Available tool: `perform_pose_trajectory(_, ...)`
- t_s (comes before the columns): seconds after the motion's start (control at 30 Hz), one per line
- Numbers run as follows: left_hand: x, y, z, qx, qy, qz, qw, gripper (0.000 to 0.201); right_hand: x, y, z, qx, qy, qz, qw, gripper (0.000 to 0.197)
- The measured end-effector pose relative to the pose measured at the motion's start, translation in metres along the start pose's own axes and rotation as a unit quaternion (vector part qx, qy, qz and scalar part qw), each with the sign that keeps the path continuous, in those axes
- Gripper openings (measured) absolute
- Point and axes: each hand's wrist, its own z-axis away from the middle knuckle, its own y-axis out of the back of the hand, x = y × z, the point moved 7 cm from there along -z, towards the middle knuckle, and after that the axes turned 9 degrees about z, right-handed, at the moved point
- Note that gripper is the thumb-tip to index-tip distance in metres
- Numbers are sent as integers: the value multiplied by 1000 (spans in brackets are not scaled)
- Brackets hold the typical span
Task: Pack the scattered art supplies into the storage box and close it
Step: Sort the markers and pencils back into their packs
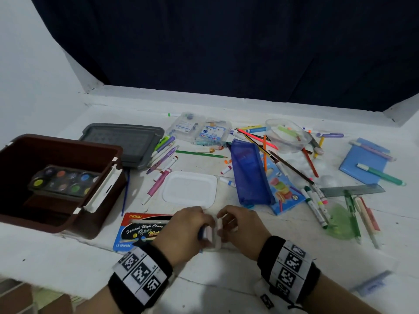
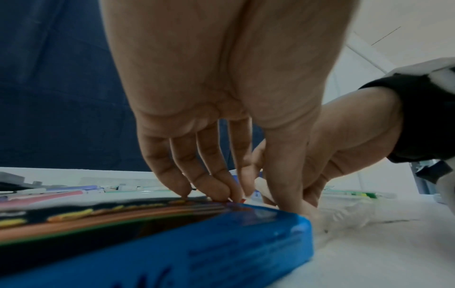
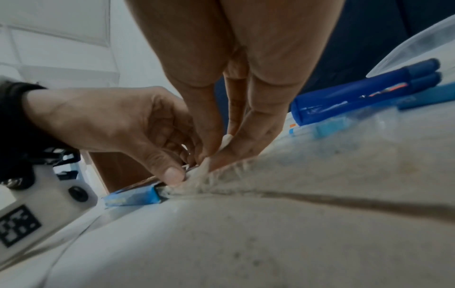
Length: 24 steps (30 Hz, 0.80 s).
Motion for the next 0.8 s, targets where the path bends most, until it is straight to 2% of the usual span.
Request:
perform_pose_trajectory(0.07, -1, 3, -1, 16, 14, -7, 1000, 42, -2, -2, -2, -7, 18, 34, 999, 26)
perform_pose_trajectory(0.2, -1, 5, -4, 9, 37, -31, 999, 40, -5, -1, -8, -5, 33, 69, 997, 31)
perform_pose_trajectory(0.43, -2, 4, -1, 13, 58, -84, 995, 51, -2, -1, -13, -4, 29, 57, 998, 35)
perform_pose_trajectory(0.53, -2, 5, 2, 23, 69, -87, 994, 52, -8, -2, -13, -22, 56, 115, 992, 40)
perform_pose_trajectory(0.63, -1, 5, 2, 20, 74, -90, 993, 54, -10, -4, -10, -29, 65, 180, 981, 37)
perform_pose_trajectory(0.8, 1, 6, 0, 16, 68, -100, 993, 52, -21, -7, -7, -22, 92, 305, 948, 36)
